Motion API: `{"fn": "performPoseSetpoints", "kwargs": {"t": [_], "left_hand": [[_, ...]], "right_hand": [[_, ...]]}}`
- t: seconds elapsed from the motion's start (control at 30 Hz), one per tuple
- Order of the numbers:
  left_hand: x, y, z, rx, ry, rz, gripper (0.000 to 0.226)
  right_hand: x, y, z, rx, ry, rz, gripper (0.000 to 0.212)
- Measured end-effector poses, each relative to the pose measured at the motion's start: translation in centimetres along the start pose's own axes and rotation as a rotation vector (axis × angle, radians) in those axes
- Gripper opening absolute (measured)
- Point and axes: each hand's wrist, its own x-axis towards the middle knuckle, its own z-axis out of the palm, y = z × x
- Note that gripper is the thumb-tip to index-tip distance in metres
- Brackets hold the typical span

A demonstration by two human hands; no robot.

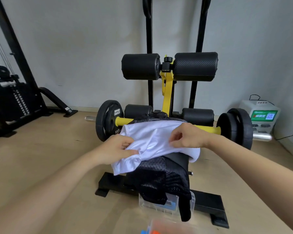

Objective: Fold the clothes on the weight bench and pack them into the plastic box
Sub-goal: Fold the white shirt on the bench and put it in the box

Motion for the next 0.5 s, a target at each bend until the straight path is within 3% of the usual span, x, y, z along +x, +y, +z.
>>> {"fn": "performPoseSetpoints", "kwargs": {"t": [0.07,0.13,0.23,0.3,0.37,0.43,0.5], "left_hand": [[-0.1,-0.2,-0.3,0.032,0.029,0.001,0.057],[-0.2,-0.7,-0.6,0.036,0.069,-0.001,0.048],[-0.5,-0.9,-1.1,0.064,0.133,-0.030,0.008],[-0.9,-0.9,-1.2,0.057,0.168,-0.049,0.023],[-1.2,-0.9,-1.3,0.089,0.218,-0.058,0.029],[-1.4,-0.7,-1.4,0.113,0.268,-0.040,0.026],[-1.7,0.2,-1.4,0.061,0.273,-0.051,0.012]], "right_hand": [[0.8,-0.8,0.8,0.084,0.118,-0.090,0.011],[1.6,-2.0,1.8,0.166,0.175,-0.146,0.028],[2.9,-3.6,3.4,0.119,0.166,-0.248,0.044],[3.8,-4.2,4.2,0.099,0.138,-0.271,0.039],[4.4,-4.6,4.5,0.118,0.118,-0.242,0.020],[4.8,-4.8,4.5,0.173,0.122,-0.221,0.004],[5.2,-4.9,4.5,0.226,0.143,-0.215,0.009]]}}
